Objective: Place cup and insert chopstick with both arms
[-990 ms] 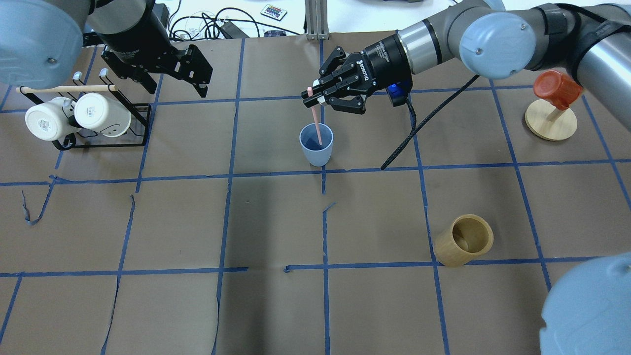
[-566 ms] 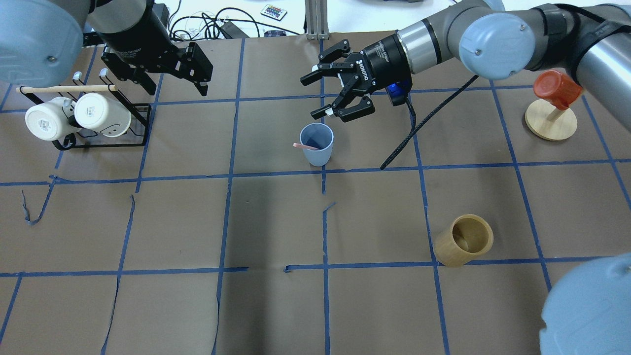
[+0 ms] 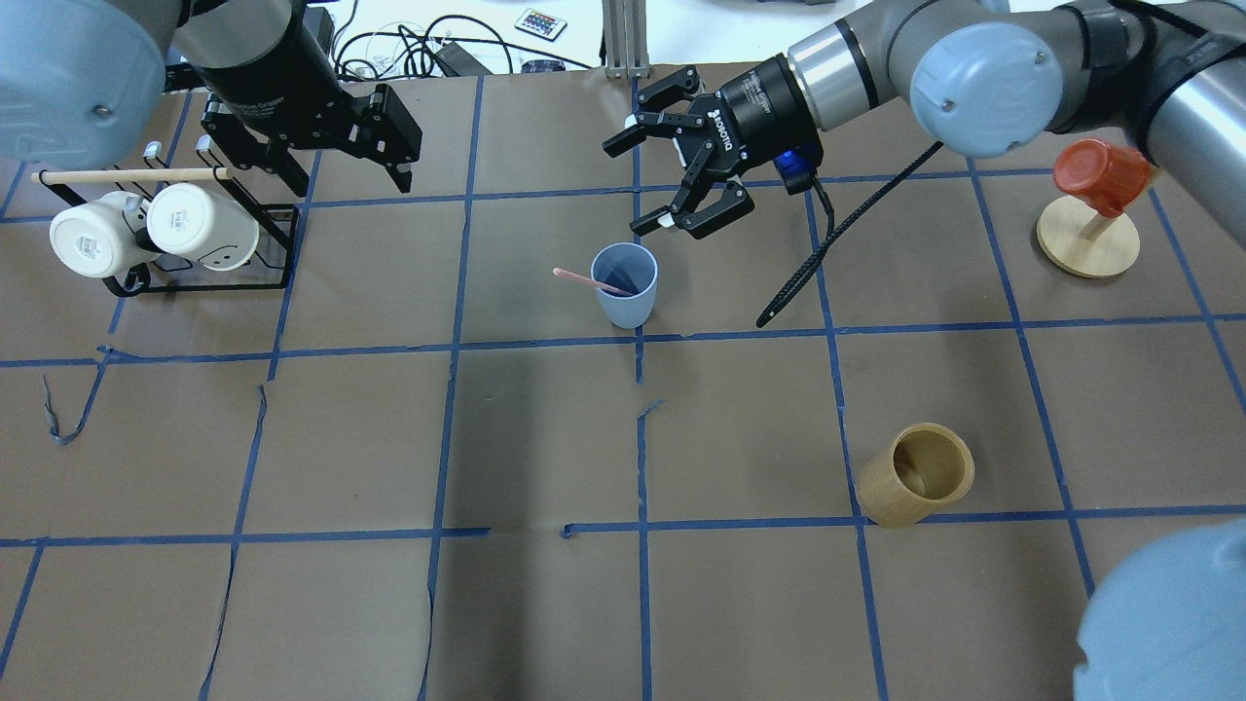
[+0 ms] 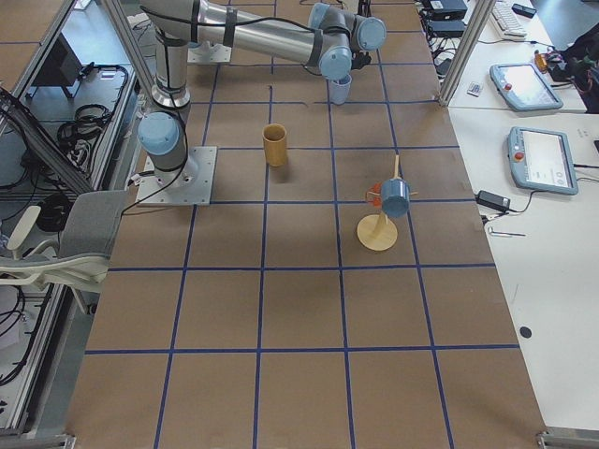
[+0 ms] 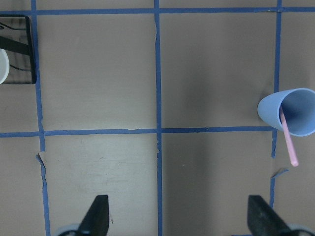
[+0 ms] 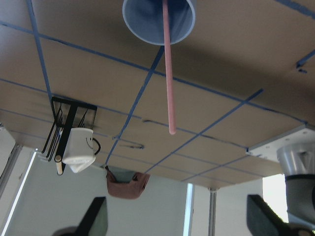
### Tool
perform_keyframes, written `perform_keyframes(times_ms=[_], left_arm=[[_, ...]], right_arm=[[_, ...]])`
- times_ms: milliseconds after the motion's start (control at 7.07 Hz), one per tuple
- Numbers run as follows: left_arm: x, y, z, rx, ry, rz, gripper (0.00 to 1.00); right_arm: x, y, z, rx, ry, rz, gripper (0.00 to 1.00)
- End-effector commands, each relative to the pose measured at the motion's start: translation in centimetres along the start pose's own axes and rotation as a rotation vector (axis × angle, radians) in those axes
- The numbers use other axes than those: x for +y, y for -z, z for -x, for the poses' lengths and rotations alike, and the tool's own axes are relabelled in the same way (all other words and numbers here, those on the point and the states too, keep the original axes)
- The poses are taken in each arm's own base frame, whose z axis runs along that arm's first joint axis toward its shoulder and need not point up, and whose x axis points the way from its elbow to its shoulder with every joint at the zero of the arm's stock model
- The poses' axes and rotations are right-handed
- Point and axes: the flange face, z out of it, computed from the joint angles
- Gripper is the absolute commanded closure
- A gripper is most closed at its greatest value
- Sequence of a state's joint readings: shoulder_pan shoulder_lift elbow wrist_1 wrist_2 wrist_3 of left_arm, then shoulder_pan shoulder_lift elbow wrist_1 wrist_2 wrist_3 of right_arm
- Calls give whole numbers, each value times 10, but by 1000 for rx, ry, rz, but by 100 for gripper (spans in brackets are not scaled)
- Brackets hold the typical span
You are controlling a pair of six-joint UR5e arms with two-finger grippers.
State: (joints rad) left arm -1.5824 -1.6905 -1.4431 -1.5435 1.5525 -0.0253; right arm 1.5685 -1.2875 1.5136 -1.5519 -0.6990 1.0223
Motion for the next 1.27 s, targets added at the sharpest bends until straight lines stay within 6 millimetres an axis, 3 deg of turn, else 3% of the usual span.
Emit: perform_keyframes(times_ms=[0, 141, 424, 566, 707, 1131], left_arm=[[-2, 2, -1, 0, 13, 11, 0], [0, 4, -3, 0, 9, 8, 0], [-1, 4, -4, -1, 9, 2, 0], [0, 4, -4, -1, 9, 2, 0], [-2, 4, -4, 2, 9, -1, 0], [0, 5, -4, 2, 9, -1, 0]], right_arm=[[20, 42, -17, 67, 113, -256, 0], [16, 51, -23, 143, 220, -361, 0], [21, 80, -68, 555, 544, -494, 0], [22, 105, -82, 712, 639, -579, 0], [30, 112, -88, 722, 640, -604, 0], [58, 112, -90, 744, 798, -595, 0]])
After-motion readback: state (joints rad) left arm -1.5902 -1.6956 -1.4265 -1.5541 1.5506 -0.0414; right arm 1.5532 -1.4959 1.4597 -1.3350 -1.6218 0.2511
